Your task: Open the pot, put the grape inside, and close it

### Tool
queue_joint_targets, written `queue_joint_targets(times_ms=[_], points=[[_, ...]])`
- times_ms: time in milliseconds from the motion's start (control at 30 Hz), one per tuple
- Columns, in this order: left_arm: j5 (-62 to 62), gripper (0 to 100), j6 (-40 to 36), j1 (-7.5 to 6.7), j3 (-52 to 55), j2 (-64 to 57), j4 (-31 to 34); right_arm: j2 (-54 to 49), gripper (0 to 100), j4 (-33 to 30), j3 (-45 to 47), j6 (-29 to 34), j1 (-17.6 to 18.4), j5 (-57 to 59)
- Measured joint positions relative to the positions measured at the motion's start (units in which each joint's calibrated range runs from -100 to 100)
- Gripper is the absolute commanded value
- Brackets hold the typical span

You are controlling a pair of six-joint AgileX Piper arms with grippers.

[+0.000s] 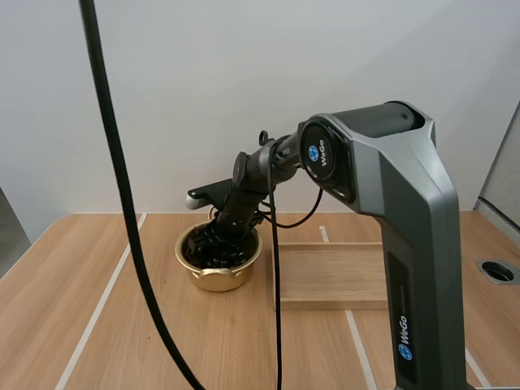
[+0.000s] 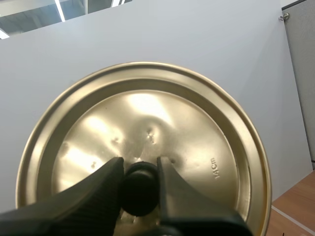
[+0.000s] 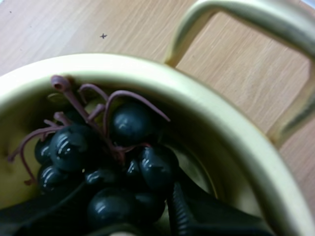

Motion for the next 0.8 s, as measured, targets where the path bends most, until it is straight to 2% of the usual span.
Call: queue_joint_targets(times_ms=[433,467,500,567,633,667,800], points=[[0.5,0,0.0,0.00,0.0,0.0,0.1,0.8,0,-0.2,-0.4,0.2,0.0,-0.2],[0.5,0,0.0,0.00,0.0,0.0,0.1,0.8,9,-0.2,-0.4,0.2,0.0,-0.2],[0.5,0,0.0,0.00,0.0,0.0,0.1,0.8,22,-0.2,-0.4,0.2,0.0,-0.2],[0.5,0,0.0,0.00,0.0,0.0,0.1,0.8,54,-0.2,-0.4,0.2,0.0,0.0],[0.5,0,0.0,0.00,0.0,0.0,0.1,0.8,93,-0.2,-0.4,0.2,0.0,0.2],[0.5,0,0.0,0.00,0.0,0.0,0.1,0.8,100,-0.4,-0.4,0.2,0.0,0.4],[0.5,0,0.0,0.00,0.0,0.0,0.1,0.9,100,-1.4,-0.4,0.2,0.1,1.7]])
